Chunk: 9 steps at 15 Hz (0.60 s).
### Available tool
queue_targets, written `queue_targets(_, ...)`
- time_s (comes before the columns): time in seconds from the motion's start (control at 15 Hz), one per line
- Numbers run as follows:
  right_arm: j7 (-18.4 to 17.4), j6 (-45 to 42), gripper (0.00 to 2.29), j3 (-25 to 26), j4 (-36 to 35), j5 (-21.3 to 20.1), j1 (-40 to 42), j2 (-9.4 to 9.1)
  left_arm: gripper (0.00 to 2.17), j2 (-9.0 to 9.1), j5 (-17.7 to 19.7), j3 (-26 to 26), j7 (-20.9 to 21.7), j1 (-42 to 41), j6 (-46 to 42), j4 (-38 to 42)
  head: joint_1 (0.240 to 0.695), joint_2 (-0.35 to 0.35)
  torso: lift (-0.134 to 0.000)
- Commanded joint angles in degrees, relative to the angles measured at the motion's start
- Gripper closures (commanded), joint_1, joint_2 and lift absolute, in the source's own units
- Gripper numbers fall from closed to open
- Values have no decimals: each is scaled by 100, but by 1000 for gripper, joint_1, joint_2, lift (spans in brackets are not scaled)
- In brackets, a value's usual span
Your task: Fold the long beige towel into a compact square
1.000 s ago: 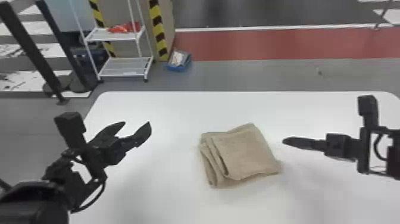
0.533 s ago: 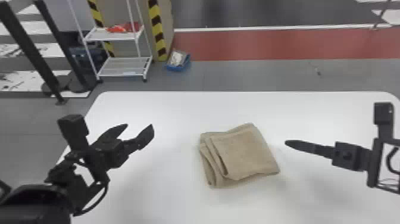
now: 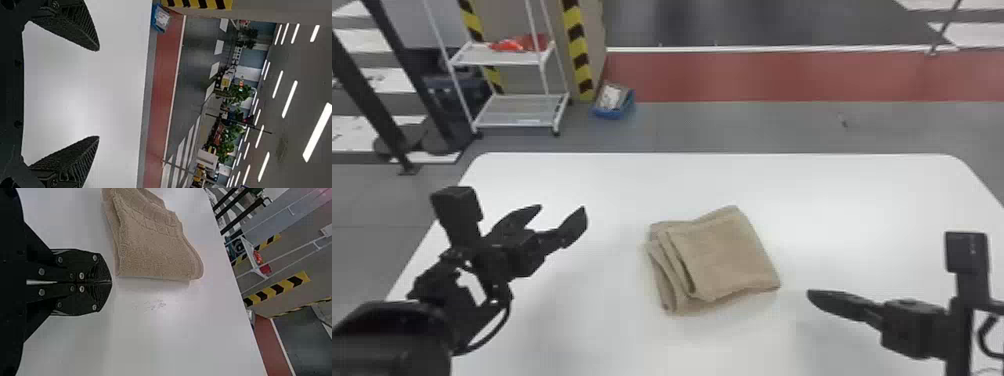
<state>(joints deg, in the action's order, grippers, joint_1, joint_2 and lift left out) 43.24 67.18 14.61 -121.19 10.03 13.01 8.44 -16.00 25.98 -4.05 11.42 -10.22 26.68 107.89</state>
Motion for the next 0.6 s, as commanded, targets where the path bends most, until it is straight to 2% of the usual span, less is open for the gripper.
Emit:
queue_targets(0.0,-61,-200,1659,-108,-72,-1,140,-9,87,45,-76,89,-9,116,0,-110,695,42,-124)
queue_targets(0.13,-140,-288,1659,-310,-1,-115,70,-18,87,53,-102,97,0,125,0,-145,695,45,-124)
queue_targets(0.53,-369,-305,1659,-1092,842,-388,-660,-88,87,-17,-85,97,9,169,-123,-277,695,88,-124)
